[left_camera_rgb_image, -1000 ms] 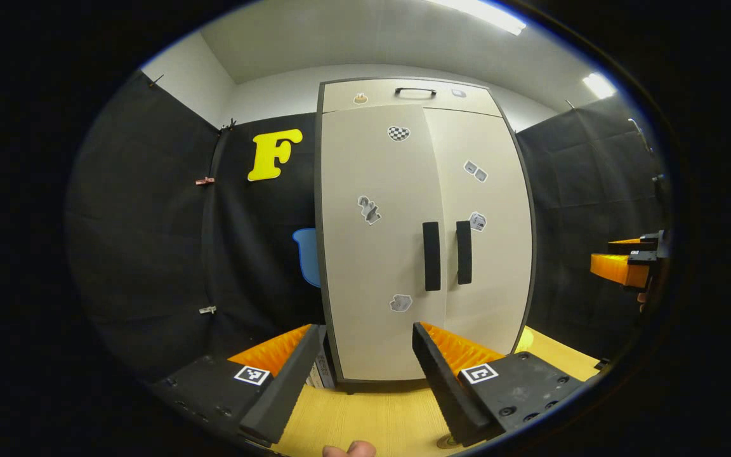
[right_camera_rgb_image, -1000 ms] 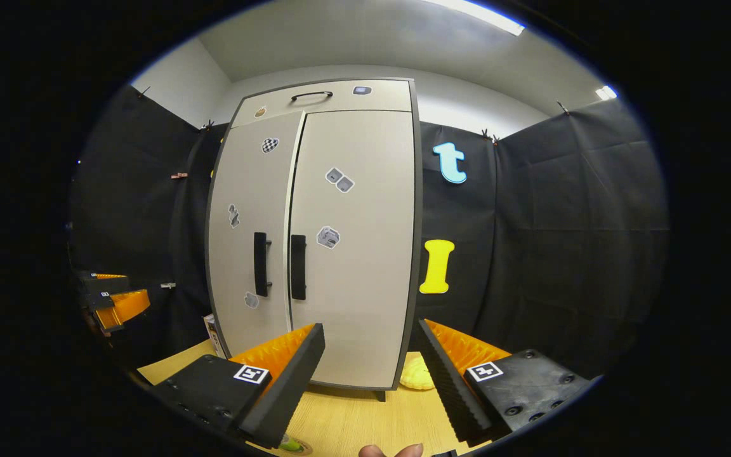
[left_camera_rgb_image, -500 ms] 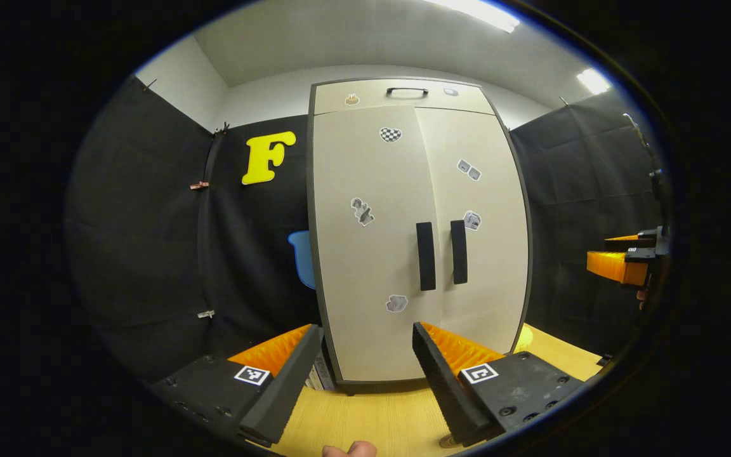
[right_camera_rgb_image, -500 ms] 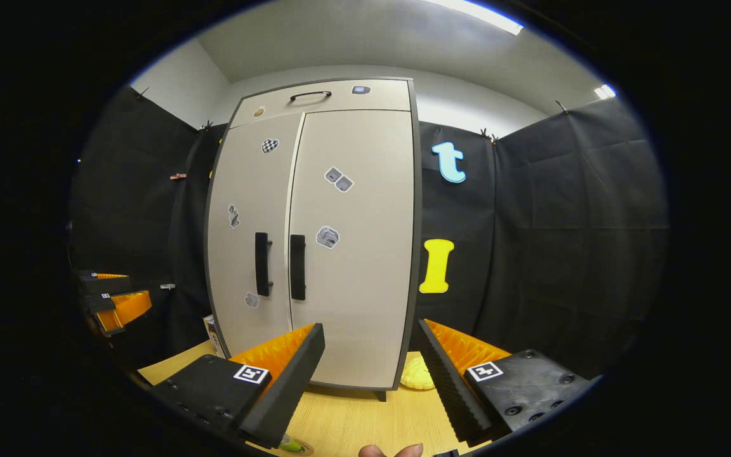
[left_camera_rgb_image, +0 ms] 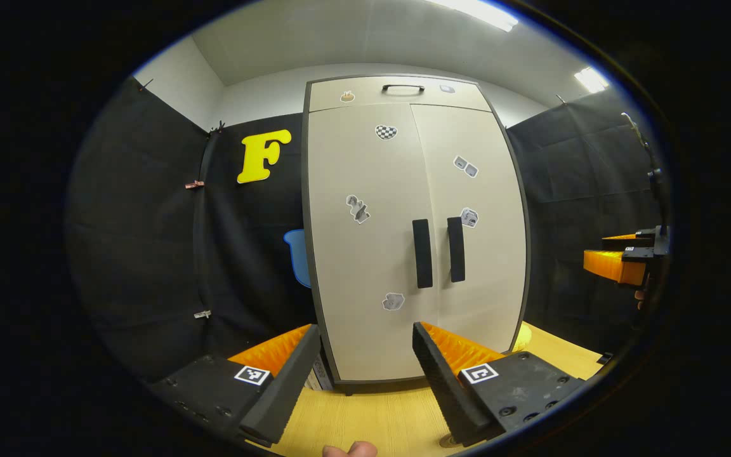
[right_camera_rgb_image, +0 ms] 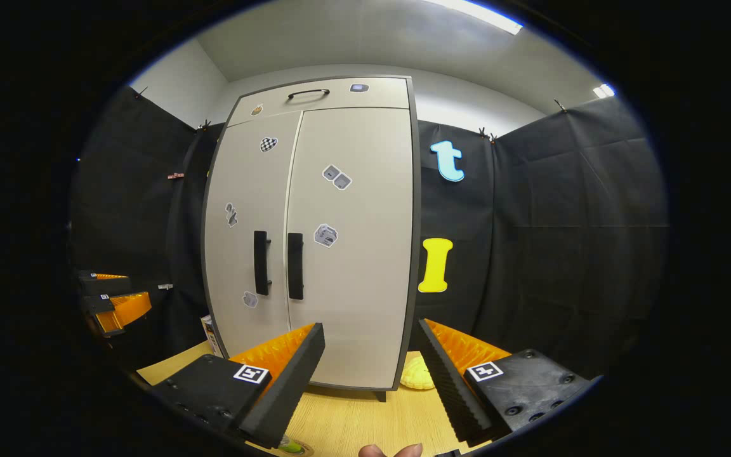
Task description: Grasp the bottle in the cabinet with the left hand and place it on the coaster, then close the right door with the right hand and the left door with the left hand.
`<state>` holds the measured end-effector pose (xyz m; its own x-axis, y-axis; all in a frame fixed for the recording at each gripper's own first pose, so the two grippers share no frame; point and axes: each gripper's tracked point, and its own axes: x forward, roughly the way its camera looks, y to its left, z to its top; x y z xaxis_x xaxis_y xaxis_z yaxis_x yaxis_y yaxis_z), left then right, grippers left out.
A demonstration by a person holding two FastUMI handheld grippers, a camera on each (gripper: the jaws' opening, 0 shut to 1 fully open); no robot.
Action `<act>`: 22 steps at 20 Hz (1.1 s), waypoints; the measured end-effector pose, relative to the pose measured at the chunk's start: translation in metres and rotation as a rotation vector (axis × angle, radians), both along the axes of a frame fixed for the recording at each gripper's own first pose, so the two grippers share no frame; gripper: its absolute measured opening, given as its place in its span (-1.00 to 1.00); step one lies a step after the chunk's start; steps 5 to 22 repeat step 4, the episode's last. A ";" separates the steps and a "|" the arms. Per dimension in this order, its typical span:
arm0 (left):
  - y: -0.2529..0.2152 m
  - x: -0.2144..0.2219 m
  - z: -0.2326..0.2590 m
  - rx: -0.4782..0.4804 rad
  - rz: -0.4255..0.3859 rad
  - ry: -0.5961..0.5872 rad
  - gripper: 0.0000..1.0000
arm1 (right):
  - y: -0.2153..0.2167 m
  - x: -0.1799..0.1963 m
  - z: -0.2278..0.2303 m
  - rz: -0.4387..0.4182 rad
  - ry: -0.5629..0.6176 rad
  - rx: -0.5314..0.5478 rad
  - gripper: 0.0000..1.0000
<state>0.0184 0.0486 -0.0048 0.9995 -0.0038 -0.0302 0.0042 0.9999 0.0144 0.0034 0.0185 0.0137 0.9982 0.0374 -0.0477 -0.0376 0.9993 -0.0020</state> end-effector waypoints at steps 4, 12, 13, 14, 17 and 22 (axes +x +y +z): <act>0.002 0.002 -0.001 0.000 0.002 0.000 0.87 | 0.001 0.001 0.000 0.001 -0.001 -0.005 0.94; 0.002 0.002 -0.001 0.000 0.002 0.000 0.87 | 0.001 0.001 0.000 0.001 -0.001 -0.005 0.94; 0.002 0.002 -0.001 0.000 0.002 0.000 0.87 | 0.001 0.001 0.000 0.001 -0.001 -0.005 0.94; 0.002 0.002 -0.001 0.000 0.002 0.000 0.87 | 0.001 0.001 0.000 0.001 -0.001 -0.005 0.94; 0.002 0.002 -0.001 0.000 0.002 0.000 0.87 | 0.001 0.001 0.000 0.001 -0.001 -0.005 0.94; 0.002 0.002 -0.001 0.000 0.002 0.000 0.87 | 0.001 0.001 0.000 0.001 -0.001 -0.005 0.94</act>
